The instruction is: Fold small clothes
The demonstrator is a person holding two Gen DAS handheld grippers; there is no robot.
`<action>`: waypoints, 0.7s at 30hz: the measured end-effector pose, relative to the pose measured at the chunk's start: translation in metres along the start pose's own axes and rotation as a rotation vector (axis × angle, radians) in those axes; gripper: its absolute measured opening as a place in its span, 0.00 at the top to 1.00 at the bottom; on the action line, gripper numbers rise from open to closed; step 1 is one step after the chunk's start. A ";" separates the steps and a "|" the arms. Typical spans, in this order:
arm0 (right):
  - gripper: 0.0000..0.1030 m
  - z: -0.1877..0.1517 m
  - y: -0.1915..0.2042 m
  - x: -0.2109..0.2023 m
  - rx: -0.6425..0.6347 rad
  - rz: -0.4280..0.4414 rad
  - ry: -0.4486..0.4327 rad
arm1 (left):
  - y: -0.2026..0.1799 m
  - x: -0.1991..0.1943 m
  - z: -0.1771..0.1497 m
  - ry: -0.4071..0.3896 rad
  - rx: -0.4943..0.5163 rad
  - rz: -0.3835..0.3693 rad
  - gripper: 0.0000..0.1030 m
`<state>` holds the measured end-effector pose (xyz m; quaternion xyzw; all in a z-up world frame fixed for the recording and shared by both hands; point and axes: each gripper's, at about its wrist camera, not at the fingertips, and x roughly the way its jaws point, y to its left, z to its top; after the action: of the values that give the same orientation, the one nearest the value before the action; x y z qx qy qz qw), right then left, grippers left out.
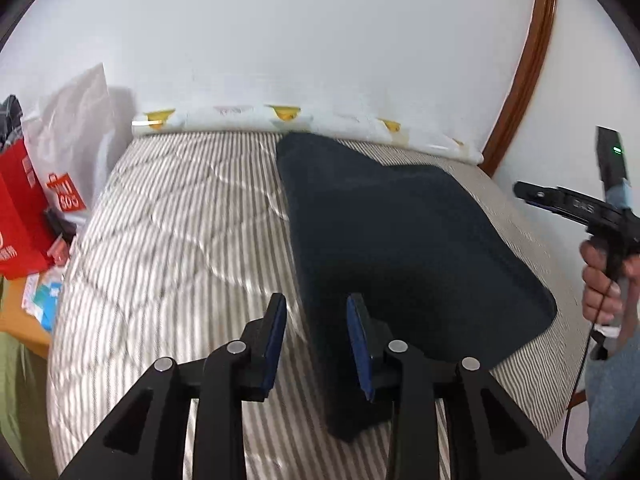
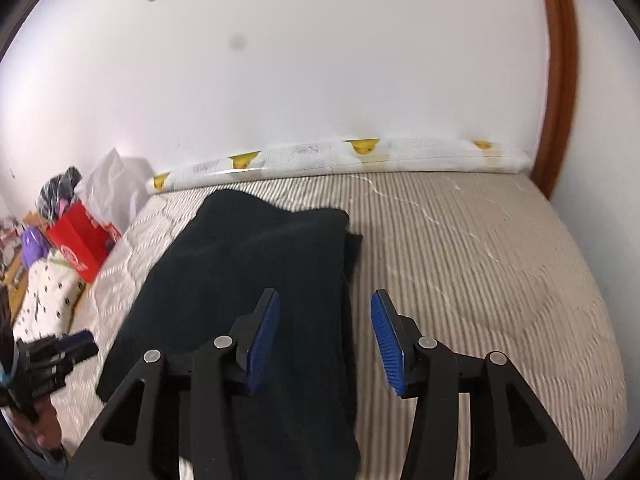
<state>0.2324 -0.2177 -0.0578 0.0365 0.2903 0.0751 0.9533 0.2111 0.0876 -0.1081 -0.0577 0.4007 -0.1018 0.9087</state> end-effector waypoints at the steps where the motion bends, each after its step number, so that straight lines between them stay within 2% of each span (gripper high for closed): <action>1: 0.54 0.007 0.000 0.009 0.007 0.006 0.012 | 0.002 0.002 0.006 -0.004 0.004 0.006 0.67; 3: 0.54 0.022 0.001 0.030 0.016 0.003 0.049 | 0.006 0.006 0.015 -0.011 0.009 0.010 0.64; 10: 0.54 0.049 -0.006 0.093 0.074 0.004 0.143 | 0.012 0.035 0.042 0.003 0.026 -0.015 0.63; 15: 0.54 0.055 -0.016 0.132 0.125 0.017 0.216 | 0.005 0.056 0.044 0.033 0.059 -0.057 0.63; 18: 0.54 0.056 -0.026 0.152 0.177 0.020 0.244 | 0.000 0.066 0.041 0.051 0.083 -0.054 0.63; 20: 0.71 0.058 -0.031 0.159 0.208 0.061 0.236 | -0.003 0.069 0.040 0.051 0.091 -0.055 0.63; 21: 0.87 0.059 -0.031 0.159 0.200 0.101 0.222 | -0.003 0.068 0.040 0.051 0.091 -0.055 0.63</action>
<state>0.3993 -0.2238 -0.0992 0.1371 0.3976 0.0972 0.9020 0.2851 0.0702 -0.1300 -0.0248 0.4169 -0.1464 0.8967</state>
